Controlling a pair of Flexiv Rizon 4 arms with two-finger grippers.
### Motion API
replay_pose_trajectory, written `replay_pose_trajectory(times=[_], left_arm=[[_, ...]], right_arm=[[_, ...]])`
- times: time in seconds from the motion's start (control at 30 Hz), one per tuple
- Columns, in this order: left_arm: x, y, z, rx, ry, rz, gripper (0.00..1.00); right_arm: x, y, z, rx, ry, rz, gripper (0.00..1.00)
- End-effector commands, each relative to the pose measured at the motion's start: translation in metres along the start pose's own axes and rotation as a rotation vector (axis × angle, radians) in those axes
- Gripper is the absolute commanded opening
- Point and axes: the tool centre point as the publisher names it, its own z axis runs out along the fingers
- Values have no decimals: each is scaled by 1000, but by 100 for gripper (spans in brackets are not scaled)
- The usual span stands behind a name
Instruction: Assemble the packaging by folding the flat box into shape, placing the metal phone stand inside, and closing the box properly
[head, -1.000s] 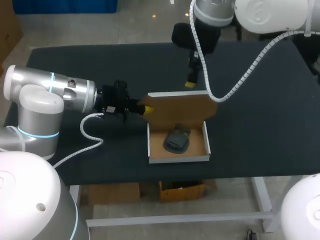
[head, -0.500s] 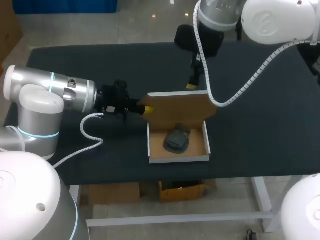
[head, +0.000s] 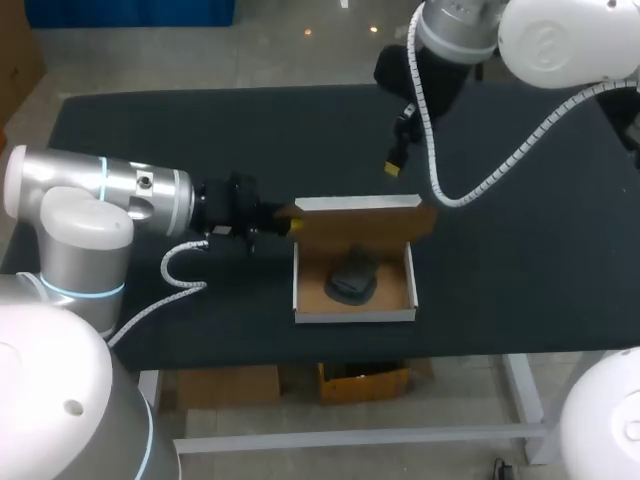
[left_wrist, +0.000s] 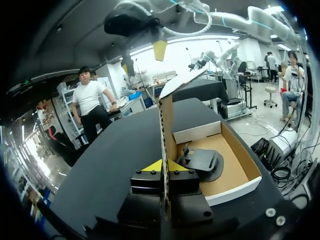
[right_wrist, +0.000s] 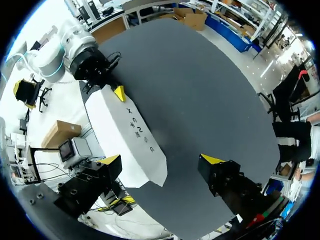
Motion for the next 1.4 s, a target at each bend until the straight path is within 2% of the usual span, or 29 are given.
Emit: replay_pose_trajectory(times=[0.03,0.2,0.37,0.57,1.3,1.33,1.4], left_arm=[[9,-1,-1,-13,-59,44,0],[13,2,1,-45,-98,125,0],[14,4,5,-82,-129,174,0],[20,4,9,-147,-175,267,0],[20,4,9,-147,-175,267,0],[20,4,9,-147,-175,267,0],[20,4,9,-147,-175,267,0]], right_arm=[[0,-10,4,-5,2,84,100],[4,-21,9,9,20,221,100],[12,-29,12,29,2,273,100],[22,-37,16,-2,85,356,100],[24,-37,17,-1,88,358,100],[23,-35,18,-4,115,357,100],[19,-32,17,11,133,433,100]])
